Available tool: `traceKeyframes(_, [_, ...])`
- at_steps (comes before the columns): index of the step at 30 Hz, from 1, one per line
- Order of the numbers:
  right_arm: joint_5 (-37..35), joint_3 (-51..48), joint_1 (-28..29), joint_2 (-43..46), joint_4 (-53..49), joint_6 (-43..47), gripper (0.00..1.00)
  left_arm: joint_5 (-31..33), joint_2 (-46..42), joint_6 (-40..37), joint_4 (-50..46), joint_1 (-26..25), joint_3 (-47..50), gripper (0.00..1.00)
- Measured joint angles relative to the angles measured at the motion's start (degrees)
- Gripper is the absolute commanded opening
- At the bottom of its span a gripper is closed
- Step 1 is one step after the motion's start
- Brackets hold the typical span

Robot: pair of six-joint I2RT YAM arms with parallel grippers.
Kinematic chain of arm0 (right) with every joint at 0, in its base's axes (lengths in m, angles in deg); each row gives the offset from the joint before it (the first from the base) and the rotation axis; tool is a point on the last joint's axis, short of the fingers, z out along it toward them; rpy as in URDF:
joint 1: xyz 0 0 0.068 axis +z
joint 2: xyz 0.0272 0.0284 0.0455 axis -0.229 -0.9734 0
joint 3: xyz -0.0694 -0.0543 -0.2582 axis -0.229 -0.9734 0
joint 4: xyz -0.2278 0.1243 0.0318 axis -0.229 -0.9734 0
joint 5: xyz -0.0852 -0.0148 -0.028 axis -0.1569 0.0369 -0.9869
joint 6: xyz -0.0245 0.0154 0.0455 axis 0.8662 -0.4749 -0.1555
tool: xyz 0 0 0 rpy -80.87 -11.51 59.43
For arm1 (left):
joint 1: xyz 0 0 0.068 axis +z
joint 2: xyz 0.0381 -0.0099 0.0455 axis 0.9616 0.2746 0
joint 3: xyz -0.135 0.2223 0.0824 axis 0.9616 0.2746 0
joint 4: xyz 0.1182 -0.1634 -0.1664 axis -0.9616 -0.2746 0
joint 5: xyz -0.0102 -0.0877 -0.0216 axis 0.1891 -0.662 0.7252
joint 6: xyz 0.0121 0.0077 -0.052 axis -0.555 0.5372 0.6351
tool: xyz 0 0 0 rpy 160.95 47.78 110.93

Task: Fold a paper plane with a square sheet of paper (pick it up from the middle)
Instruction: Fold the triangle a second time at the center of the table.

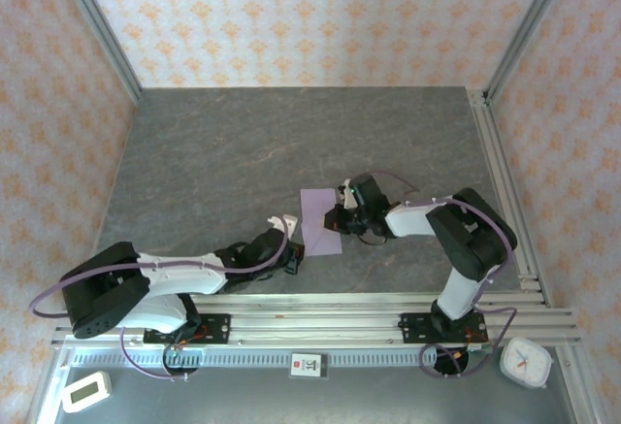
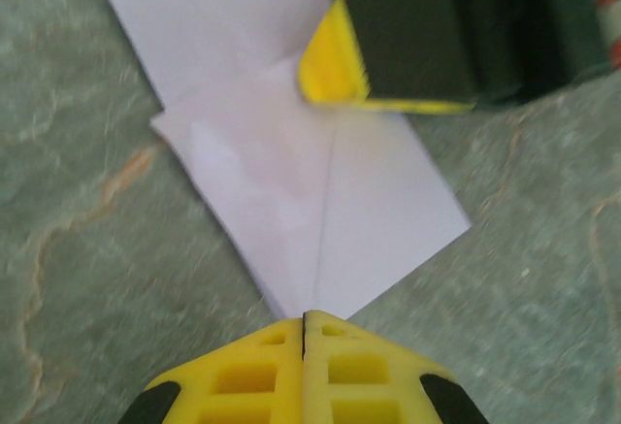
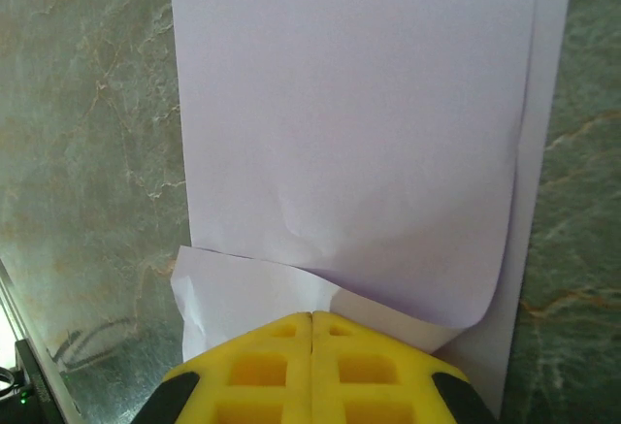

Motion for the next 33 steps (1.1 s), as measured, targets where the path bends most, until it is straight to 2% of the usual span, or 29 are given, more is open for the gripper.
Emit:
traceKeyframes(5, [-0.1, 1.5, -0.2, 1.6, -2.1, 0.0, 0.00, 0.3, 0.9, -0.5, -0.2, 2.2, -5.5, 0.00])
traceKeyframes(11, [-1.7, 1.2, -1.5, 9.7, -3.3, -1.2, 0.00, 0.5, 5.1, -1.8, -0.2, 5.3, -10.0, 0.00])
traceKeyframes(17, [-4.6, -5.7, -3.0, 17.1, -0.9, -4.4, 0.00, -0.3, 6.0, -2.8, -0.4, 6.7, -10.3, 0.00])
traceKeyframes(19, [-4.8, -8.4, -3.0, 17.7, -0.3, -5.8, 0.00, -0.7, 6.0, -3.1, -0.4, 6.6, -10.3, 0.00])
traceKeyframes(25, [-4.8, -12.4, -3.0, 17.8, 1.2, -8.2, 0.01, -3.7, 6.2, -3.0, 0.6, 7.2, -10.0, 0.09])
traceKeyframes(33, [-4.6, -13.2, -3.0, 16.0, 5.0, -9.6, 0.01, -11.1, 11.3, -2.1, 3.6, 11.3, -10.0, 0.13])
